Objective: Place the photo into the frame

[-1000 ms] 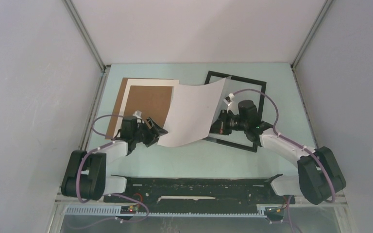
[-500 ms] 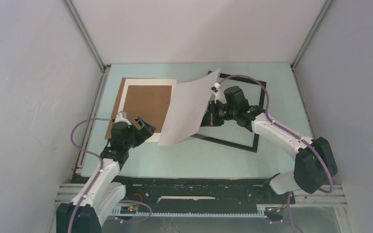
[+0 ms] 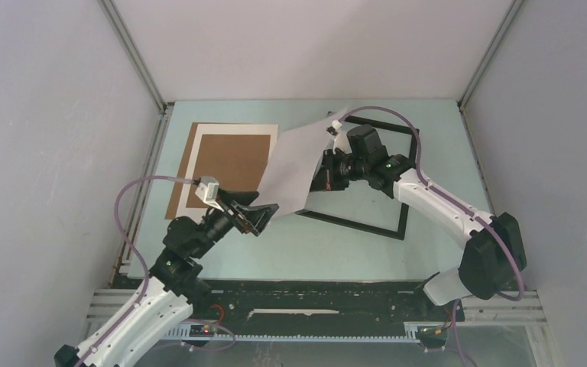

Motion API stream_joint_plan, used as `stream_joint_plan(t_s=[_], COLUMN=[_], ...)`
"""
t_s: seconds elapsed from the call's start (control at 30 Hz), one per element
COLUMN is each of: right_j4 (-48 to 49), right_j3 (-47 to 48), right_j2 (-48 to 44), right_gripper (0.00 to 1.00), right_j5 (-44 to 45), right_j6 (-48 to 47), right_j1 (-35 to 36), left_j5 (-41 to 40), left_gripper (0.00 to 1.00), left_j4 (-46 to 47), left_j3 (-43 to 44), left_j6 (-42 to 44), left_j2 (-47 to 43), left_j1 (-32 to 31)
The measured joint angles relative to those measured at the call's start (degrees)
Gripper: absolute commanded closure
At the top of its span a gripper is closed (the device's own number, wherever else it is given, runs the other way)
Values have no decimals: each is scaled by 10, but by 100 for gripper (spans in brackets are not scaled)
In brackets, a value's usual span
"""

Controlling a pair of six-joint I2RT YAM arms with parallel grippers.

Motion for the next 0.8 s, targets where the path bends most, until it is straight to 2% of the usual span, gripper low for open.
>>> stream_joint_plan(t_s=[0.1,0.33,0.43,0.63,0.73,0.8], right_j4=[-3,-2,0,1,1,2], right_j3=[0,0,0,0,0,0], right_j2=[3,7,9,10,10,10], right_gripper=[100,100,100,100,100,100], right_j5=[2,0,-2,-3,-3,-3], right_j6=[1,4,5,5,5,6], right_j1=[0,0,0,0,0,0], left_j5=[-38,-197,-267,-384,-420,-438], left_gripper=[0,0,1,9,16,25], left_j4=[15,-19,-26,-30,-35,-35], left_j3=[0,36,67,108,127,137], left_j6=[40,169,200,245,264,275], left_j2=[23,137,173,218,244,259], left_j1=[-42,-219,-247,-282,-301,-314])
